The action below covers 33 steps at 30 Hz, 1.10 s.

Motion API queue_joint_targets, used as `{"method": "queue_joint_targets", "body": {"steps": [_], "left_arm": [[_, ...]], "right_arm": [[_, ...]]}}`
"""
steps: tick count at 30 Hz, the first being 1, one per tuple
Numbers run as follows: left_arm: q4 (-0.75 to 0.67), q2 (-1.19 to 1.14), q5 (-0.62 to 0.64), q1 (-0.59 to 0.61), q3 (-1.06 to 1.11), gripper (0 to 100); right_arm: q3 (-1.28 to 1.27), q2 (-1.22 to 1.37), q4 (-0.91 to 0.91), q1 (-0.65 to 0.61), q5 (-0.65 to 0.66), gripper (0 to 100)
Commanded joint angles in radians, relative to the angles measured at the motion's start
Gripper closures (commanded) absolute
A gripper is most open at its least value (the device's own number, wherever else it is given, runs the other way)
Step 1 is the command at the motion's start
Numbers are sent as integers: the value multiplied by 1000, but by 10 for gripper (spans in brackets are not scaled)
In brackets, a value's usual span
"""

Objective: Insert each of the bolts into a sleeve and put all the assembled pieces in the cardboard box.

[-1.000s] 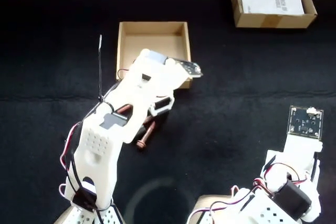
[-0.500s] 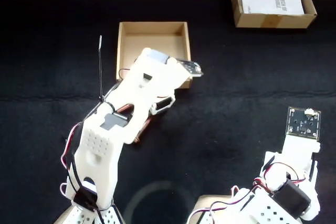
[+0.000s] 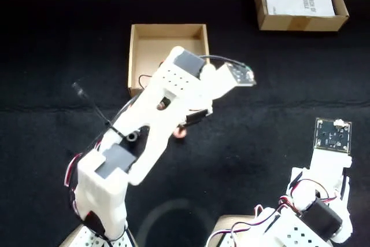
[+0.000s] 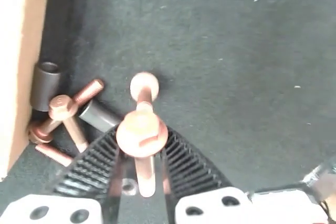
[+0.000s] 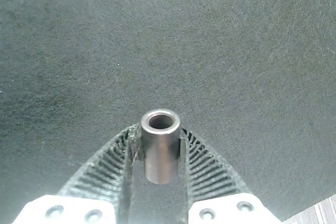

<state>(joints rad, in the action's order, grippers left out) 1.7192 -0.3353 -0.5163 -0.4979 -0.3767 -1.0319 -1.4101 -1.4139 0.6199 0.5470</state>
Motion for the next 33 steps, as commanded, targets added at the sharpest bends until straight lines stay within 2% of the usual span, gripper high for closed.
{"method": "queue_joint_targets", "body": {"steps": [1,10,14,16,22,26,30,33], "left_arm": [[28,114,6,-2,-8,992],[20,128,5,7,202,992],[20,134,9,5,213,992],[17,136,84,1,203,992],[-64,136,431,2,85,992],[-193,136,641,18,68,992],[-270,136,703,28,77,992],[-206,136,700,5,77,992]], "right_arm": [[76,-7,16,4,11,991],[105,-7,10,4,11,991],[101,-7,10,4,11,991],[101,-7,10,4,11,991],[99,-7,7,-56,5,991],[99,-7,7,-91,5,991],[97,-7,7,-93,3,991],[97,-7,7,-91,3,991]]}}
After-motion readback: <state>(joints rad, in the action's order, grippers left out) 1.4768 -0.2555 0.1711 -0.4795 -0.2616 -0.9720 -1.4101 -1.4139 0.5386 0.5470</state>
